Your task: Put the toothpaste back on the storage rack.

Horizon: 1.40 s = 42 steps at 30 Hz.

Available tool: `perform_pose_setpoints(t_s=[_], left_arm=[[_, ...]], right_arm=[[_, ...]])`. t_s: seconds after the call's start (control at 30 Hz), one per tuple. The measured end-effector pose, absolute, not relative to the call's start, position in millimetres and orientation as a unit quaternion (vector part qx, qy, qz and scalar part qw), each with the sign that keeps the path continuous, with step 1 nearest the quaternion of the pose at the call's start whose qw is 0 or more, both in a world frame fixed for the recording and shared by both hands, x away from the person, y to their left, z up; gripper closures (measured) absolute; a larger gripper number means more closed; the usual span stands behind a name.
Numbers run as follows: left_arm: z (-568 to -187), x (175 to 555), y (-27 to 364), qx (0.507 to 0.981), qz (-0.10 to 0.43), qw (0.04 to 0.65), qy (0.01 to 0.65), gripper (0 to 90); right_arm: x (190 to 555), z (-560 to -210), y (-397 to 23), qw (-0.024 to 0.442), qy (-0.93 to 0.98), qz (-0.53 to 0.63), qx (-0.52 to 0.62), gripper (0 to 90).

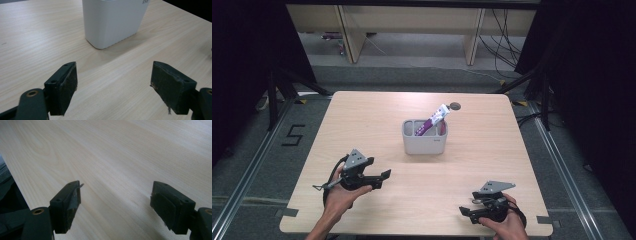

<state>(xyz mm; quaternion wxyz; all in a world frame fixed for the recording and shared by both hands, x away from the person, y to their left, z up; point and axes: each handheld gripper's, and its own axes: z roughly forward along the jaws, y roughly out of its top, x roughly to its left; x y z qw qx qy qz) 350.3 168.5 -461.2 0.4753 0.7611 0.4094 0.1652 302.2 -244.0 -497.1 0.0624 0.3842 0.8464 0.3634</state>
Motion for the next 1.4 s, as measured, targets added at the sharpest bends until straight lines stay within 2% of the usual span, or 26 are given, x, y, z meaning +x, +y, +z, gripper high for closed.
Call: perform_pose_setpoints(t_s=[0.77, 1.4], left_arm=[[-474, 322, 186, 0.773, 0.146, 0.469, 0.402, 18.2], [-489, 301, 200, 0.785, 0.153, 0.447, 0.401, 17.9]], right_arm=[[302, -497, -244, 0.059, 0.843, 0.365, 0.390, 24.5], [301, -496, -244, 0.062, 0.841, 0.367, 0.393, 24.5]])
